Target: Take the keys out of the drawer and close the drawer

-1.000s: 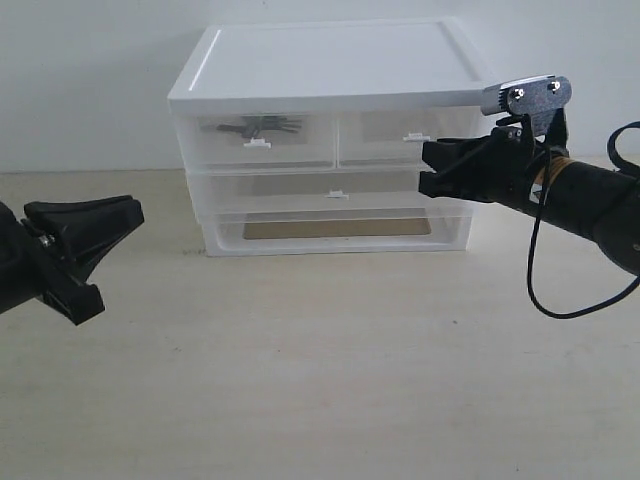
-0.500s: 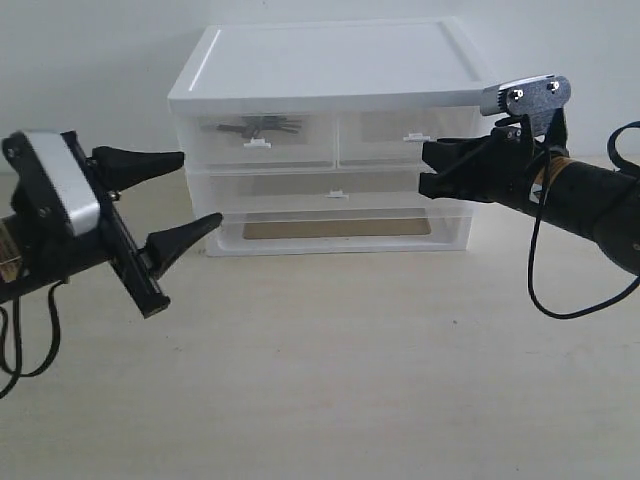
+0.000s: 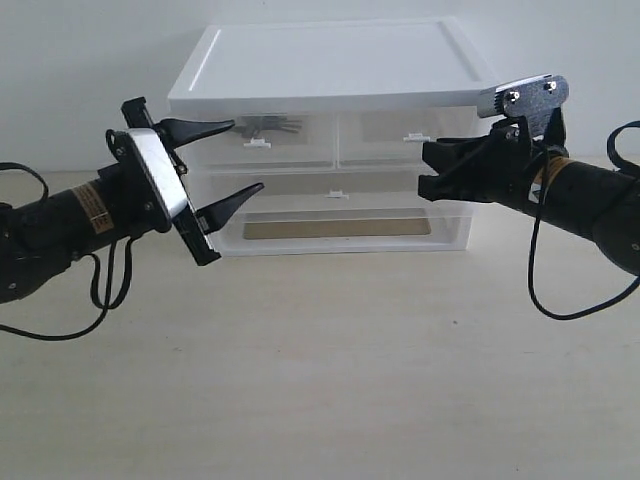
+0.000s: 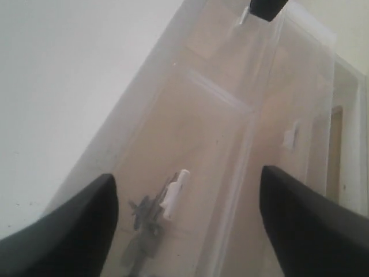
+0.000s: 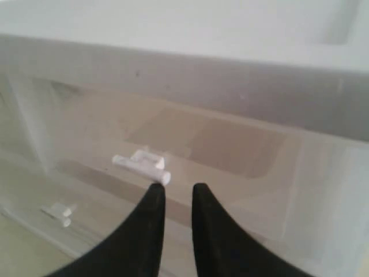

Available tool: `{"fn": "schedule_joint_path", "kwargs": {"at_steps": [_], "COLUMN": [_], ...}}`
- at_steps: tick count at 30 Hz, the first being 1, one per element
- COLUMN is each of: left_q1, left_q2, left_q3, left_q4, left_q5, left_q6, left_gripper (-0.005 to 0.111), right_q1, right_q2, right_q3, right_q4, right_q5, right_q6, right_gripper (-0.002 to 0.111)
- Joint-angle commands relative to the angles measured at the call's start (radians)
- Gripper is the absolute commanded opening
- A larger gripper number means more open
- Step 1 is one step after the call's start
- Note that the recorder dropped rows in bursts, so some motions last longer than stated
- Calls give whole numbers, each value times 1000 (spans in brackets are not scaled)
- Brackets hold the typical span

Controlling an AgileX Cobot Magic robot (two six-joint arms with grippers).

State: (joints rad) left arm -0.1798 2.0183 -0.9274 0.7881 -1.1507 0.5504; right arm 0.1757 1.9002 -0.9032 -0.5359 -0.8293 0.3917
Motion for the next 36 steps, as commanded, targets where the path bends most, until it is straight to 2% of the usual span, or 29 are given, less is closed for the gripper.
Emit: {"fn": "schedule_joint_path", "kwargs": {"at_steps": [1, 8, 16, 18, 25, 28, 31, 36], "left_q1": [-7, -30, -42, -42, -42, -42, -42, -42], "left_q2": [53, 99, 113, 113, 113, 113, 113, 113], "left_q3": [-64, -119, -135, -135, -135, -135, -135, -135], "left_q4": [-7, -19, -101, -122, -202, -202, -202, -217], "left_q5": [-1, -3, -1, -1, 0, 0, 11, 73], "left_q6": [19, 142, 230, 230, 232, 246, 302, 416], "left_gripper": [64, 59, 29, 24, 22, 16, 4, 4], "right_q1": [-5, -5, -5, -5, -5, -5, -5, -5], "right_q2": [-6, -6, -6, -6, -6, -6, -6, -6], "right_q3": [-7, -7, -7, -7, -7, -7, -7, -7], "right_q4": [58, 70, 71, 71, 71, 71, 71, 71], "right_q5": [-12, -9, -8, -8, -8, -8, -8, -8], "right_q6": [-28, -33, -33, -33, -33, -33, -33, -33], "right_gripper": [17, 17, 17, 17, 17, 17, 17, 17]}}
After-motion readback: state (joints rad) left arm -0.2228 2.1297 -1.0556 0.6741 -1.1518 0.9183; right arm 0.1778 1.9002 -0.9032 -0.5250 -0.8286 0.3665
